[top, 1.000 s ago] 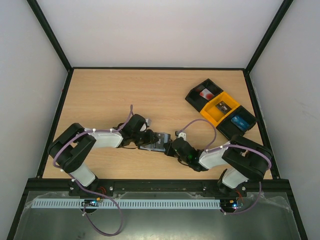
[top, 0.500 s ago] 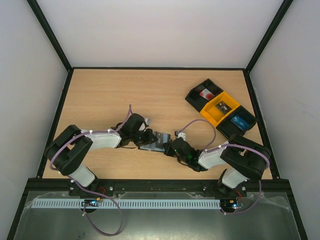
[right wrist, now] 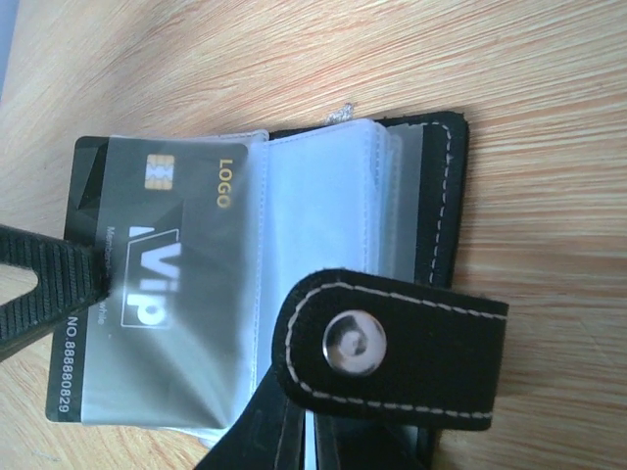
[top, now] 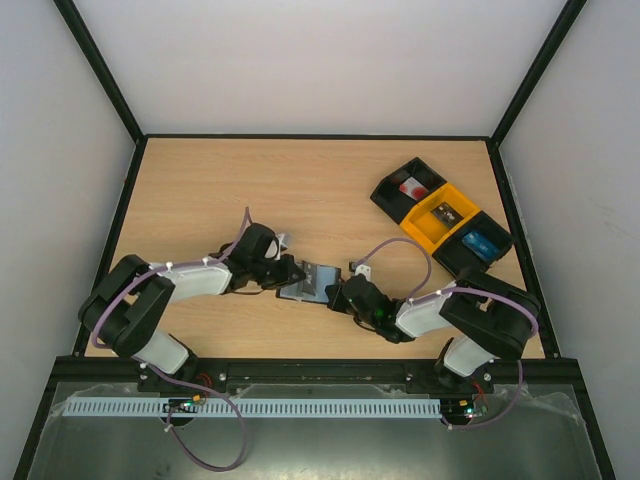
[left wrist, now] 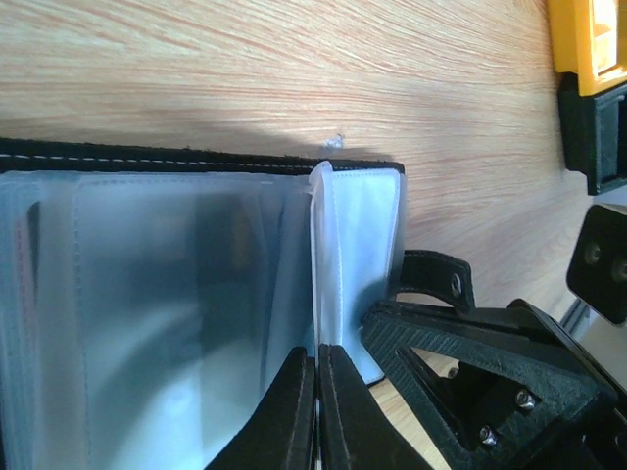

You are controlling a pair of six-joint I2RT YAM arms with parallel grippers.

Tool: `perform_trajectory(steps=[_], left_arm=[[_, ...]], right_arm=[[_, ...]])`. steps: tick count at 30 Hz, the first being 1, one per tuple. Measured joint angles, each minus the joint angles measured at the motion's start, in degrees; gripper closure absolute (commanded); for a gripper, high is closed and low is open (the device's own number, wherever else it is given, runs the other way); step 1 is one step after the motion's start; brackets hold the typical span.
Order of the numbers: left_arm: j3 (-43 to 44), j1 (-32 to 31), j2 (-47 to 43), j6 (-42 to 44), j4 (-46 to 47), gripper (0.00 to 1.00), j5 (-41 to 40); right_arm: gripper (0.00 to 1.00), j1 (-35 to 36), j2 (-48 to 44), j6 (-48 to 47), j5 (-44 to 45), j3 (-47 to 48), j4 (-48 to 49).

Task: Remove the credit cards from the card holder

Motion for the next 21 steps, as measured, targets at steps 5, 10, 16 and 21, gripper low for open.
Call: perform_trajectory(steps=[5,10,16,21], left_arm=[[-2.16,0.39,0.0,-0.83,3.72,0.98,2.67],[-2.56,0.39,0.96,-1.49,6.21,0.98,3.61],[-2.71,0.39,3.04,-2.16,8.63,0.98,4.26],[-3.21,0.39,4.09,-2.73,11.06,0.98,4.87]], right_arm=[[0.88,-0.02,-2.25,-0.26,-0.57,0.15,-2.73],[0.88,-0.02,-4.76,-0.63,0.07,0.7,-7.32],[0.86,-0.02,-4.74,-0.85,-0.98,1.68,-8.02],[0.81,-0.2,-4.66,-1.33,-0.98,4.68,-9.14]])
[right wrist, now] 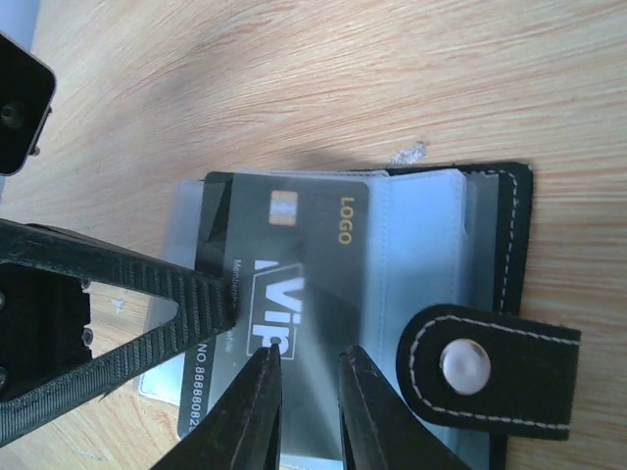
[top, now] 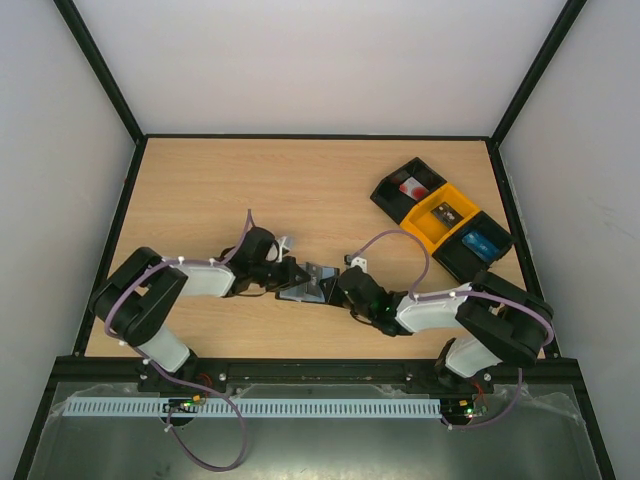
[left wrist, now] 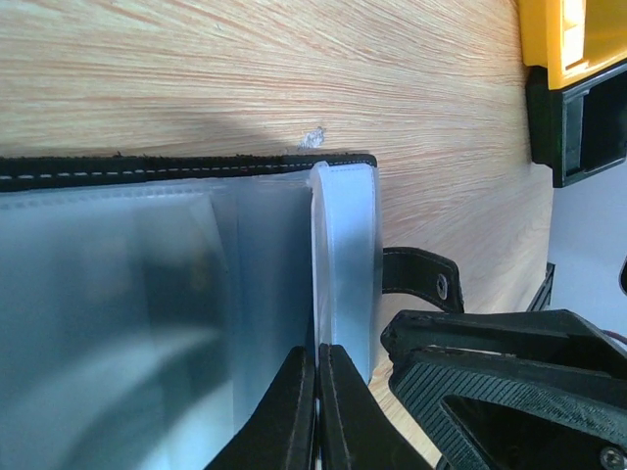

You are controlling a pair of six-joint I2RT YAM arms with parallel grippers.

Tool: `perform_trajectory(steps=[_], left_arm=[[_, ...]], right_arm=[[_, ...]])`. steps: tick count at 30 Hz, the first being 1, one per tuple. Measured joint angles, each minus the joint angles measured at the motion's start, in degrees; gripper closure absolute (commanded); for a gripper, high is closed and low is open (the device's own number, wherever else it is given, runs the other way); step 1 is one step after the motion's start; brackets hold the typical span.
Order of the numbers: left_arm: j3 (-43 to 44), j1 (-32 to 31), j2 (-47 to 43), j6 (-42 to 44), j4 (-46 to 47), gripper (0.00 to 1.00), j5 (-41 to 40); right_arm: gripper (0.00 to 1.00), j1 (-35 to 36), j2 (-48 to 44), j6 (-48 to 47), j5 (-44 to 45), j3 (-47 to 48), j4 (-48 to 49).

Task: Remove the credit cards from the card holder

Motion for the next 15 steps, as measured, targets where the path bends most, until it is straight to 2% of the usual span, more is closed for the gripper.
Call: perform_trajectory(steps=[3,15], left_arm=[[-0.72,0.0,0.44,-0.79,2.08,0.98,0.61],[-2.1,-0.04,0.87,-2.49,5.75,0.98,1.42]], right_arm=[[0.81,-0.13,-0.04,-0.13,0.02,0.37,-0.09],[0.91,-0.61,2.43,-0.66,-0.59,0.5,1.01]])
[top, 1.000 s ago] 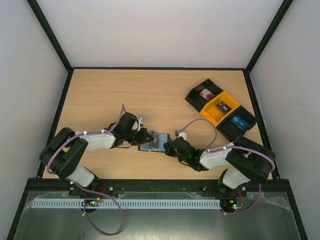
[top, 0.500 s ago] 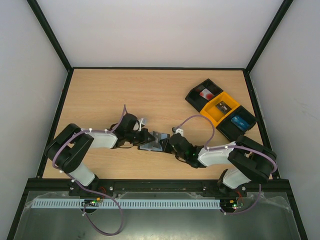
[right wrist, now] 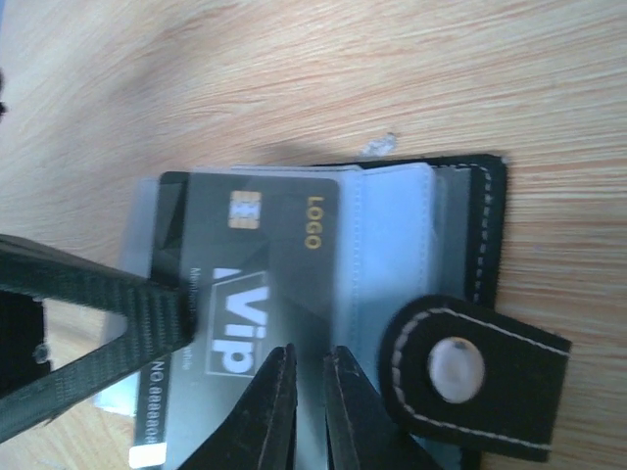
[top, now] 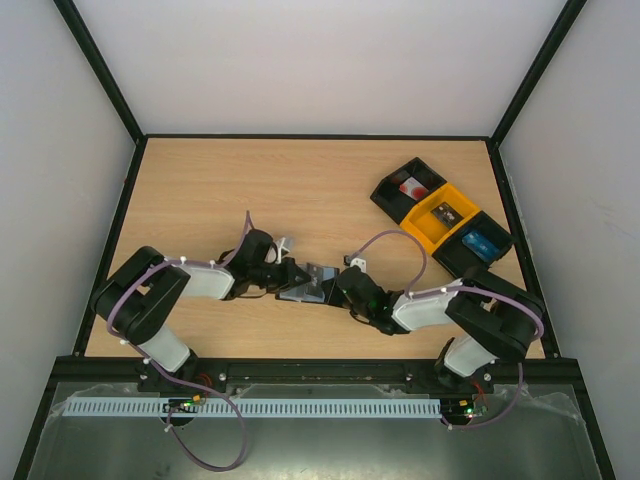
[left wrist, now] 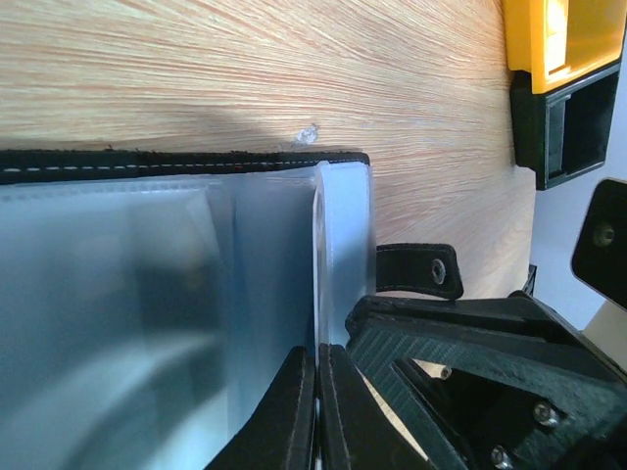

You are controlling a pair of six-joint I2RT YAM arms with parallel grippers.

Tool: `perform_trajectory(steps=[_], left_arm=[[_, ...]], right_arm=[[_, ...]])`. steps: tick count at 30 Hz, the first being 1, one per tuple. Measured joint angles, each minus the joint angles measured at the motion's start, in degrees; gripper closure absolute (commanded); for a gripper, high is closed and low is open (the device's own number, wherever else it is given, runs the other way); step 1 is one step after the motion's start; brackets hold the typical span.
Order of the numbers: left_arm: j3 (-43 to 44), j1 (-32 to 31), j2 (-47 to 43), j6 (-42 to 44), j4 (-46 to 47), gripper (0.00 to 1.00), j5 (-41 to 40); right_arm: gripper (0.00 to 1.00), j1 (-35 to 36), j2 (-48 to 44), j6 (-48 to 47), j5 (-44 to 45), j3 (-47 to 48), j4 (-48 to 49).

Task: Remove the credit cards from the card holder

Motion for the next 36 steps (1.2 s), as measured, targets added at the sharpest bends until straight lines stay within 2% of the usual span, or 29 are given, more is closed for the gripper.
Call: perform_trajectory(steps=[2,5,6,8,12,32,36], left_arm=[[-0.17,0.0,0.0,0.04,-0.07,0.96,-0.2],[-0.17,0.0,-0.04,0.81,-1.05,0.85,-1.2],[-0.17,0.0,-0.09,1.11,-2.01,0.85,-1.79],[-0.15,0.0,-0.28,2.01,-3.43,0.87,-2.49],[0.0,0.0,-1.2,2.73,-5.57,0.98,-3.34],[1.4,-0.04,-4.35,4.37,-10.32,0.98,-4.92],[1.53,-0.04,-4.46,4.2,-10.32,0.98,-4.63]], right_arm=[[0.92,-0.31,1.14,-0.15,-0.02,0.13,-0.02],[0.92,-0.48,2.82,-0.15,0.07,0.5,0.22],[0.92,-0.48,3.06,-0.13,0.09,0.66,0.35],[0.93,-0.48,3.3,-0.13,0.22,0.66,0.63],[0.93,-0.48,3.34,-0.13,0.61,0.66,0.63],[0.95,-0.48,4.59,-0.13,2.32,0.61,2.32],[0.92,-0.48,4.57,-0.15,2.16,0.46,2.64]])
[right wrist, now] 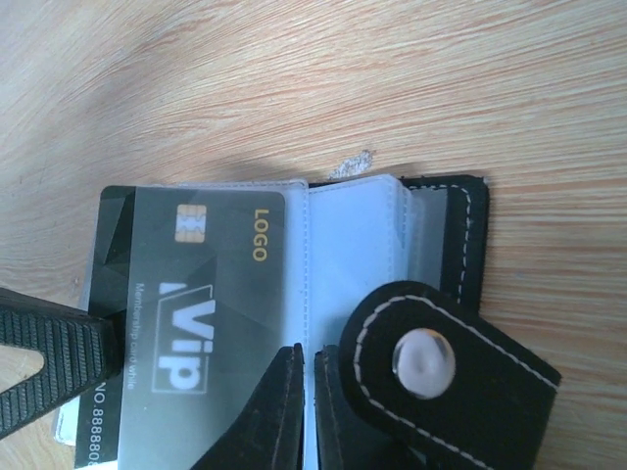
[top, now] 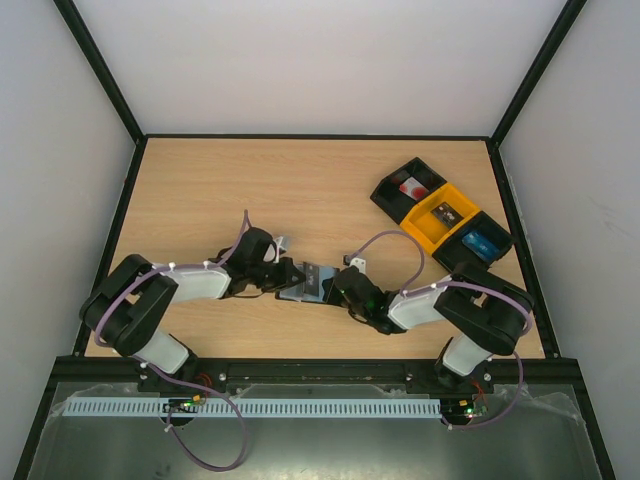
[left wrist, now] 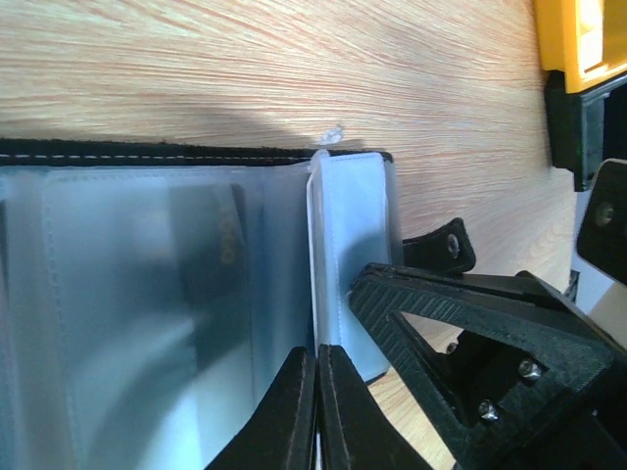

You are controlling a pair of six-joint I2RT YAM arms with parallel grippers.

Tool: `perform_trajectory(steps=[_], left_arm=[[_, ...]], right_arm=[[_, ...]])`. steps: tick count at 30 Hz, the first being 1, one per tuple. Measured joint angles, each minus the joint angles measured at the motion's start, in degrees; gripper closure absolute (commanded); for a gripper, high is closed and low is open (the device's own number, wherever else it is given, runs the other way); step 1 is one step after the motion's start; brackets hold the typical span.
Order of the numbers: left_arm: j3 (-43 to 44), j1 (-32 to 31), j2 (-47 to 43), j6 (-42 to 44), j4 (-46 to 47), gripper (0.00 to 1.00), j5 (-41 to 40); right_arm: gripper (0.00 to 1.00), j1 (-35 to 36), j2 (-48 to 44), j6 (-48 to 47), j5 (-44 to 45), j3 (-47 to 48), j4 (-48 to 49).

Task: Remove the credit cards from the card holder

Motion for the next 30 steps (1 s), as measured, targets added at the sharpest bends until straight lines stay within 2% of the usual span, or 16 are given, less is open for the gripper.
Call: perform_trajectory(steps=[5,16,30], left_arm=[[-0.46,0.09,0.2,-1.66,3.02,0.98,2.32],[-0.44,0.11,1.38,-1.38,2.36,0.98,1.07],[-0.28,0.11,1.36,0.07,0.98,0.98,0.09]], right_arm=[[0.89,-0.04,-2.64,-0.07,-0.81,-1.29,-0.94],[0.93,-1.03,-5.07,-2.43,-3.04,-1.18,-3.32],[0.96,-1.55,-0.92,-3.02,-5.33,1.77,-2.27]])
